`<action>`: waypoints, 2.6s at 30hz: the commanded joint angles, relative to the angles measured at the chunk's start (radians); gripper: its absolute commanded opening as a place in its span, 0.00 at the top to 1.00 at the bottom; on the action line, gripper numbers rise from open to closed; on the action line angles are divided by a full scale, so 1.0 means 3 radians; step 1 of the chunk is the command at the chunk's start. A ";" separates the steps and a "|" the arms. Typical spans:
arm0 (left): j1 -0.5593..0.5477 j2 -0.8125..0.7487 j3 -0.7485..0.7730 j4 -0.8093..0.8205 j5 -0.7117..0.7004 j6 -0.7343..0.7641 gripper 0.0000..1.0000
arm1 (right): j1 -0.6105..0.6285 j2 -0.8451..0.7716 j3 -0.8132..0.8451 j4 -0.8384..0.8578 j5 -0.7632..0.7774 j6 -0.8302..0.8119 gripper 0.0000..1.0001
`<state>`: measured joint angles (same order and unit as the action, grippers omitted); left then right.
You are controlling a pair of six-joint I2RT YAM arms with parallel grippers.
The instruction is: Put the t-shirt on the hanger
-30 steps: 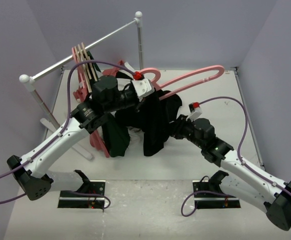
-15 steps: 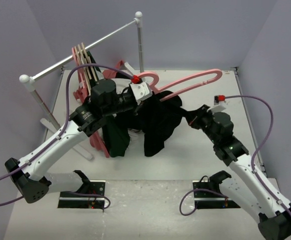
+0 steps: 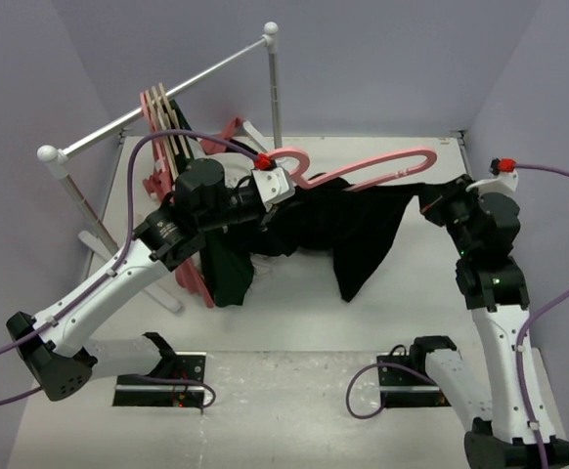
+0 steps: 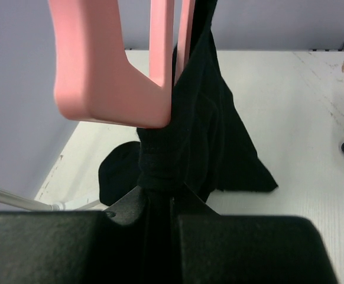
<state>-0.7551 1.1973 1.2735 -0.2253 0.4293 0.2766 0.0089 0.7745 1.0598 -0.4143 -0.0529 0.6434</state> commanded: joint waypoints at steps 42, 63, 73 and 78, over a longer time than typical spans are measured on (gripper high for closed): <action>-0.0037 0.1633 0.1545 -0.1002 0.1809 0.0813 1.00 | 0.0987 0.0435 0.1076 -0.1129 -0.0538 -0.1078 0.83; -0.0024 0.2039 0.2169 -0.2360 0.2185 0.1671 1.00 | 0.0988 0.0273 0.1013 -0.1232 -0.1494 -0.1549 0.59; -0.0024 0.1837 0.1788 -0.1570 0.1861 0.1015 1.00 | 0.0992 0.0195 0.0931 -0.1408 -0.0932 -0.1315 0.81; -0.0024 0.1803 0.1744 -0.1414 0.1796 0.0895 1.00 | 0.1013 0.0151 0.0822 -0.1443 -0.0575 -0.1172 0.93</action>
<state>-0.7616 1.8152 1.7959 -0.7663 0.9544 0.6027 0.3054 0.8242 1.3322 -0.8262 -0.3343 0.2440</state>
